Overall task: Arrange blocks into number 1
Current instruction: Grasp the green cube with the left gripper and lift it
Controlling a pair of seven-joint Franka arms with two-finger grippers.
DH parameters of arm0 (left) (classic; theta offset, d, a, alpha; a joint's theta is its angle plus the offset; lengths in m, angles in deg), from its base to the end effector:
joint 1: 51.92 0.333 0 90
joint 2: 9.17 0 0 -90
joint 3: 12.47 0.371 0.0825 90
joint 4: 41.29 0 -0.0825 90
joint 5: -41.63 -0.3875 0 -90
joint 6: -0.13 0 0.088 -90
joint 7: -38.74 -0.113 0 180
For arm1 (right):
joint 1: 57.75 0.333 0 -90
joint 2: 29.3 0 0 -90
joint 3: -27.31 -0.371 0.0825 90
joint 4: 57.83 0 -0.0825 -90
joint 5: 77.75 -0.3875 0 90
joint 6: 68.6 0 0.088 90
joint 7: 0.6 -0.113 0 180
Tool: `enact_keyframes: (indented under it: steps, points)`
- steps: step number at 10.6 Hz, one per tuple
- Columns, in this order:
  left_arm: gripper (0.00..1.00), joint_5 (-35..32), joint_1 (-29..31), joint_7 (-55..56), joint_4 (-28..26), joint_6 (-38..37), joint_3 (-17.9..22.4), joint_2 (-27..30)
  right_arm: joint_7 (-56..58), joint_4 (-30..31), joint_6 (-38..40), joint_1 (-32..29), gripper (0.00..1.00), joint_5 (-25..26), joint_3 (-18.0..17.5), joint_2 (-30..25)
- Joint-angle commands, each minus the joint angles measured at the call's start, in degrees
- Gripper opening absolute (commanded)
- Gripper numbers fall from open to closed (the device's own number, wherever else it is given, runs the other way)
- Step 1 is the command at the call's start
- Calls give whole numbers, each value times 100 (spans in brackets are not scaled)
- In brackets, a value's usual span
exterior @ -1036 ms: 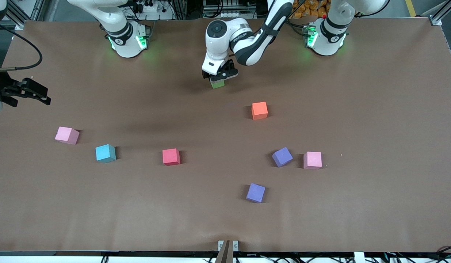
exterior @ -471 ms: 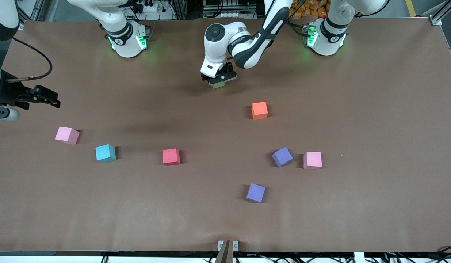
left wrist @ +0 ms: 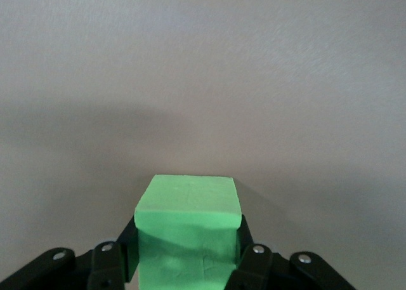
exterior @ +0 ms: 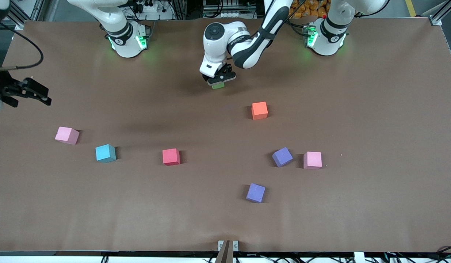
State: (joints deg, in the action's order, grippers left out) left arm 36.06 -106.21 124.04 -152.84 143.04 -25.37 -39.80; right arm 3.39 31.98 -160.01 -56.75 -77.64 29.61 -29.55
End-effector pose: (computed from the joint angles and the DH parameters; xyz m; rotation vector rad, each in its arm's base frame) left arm 0.2627 -0.5981 0.2506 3.0713 0.4191 -0.0705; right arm 0.5592 -0.0130 0.6797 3.1371 0.0737 0.0505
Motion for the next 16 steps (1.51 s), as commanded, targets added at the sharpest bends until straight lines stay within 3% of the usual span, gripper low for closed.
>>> enact_keyframes:
  steps: [1,5,10,11,12,16]
  points:
    - [0,-470,443,-911,527,-183,6,-170,-91,239,-88,6,100,-29,8,-168]
    - [0,-375,569,-2277,2038,-939,15,-1057,-91,476,-166,-12,100,-29,25,-335]
    - [0,-357,587,-2896,2190,-1169,6,-1191,-82,573,-184,-3,100,-29,25,-362]
    - [13,-348,595,-2896,2190,-1169,6,-1191,-82,626,-211,-3,100,-29,25,-362]
    - [99,-357,587,-2887,2181,-1169,6,-1191,-82,652,-246,-3,100,-29,25,-362]
    - [100,-348,727,-2484,2137,-1650,15,-911,-82,652,-272,15,100,-29,16,-362]
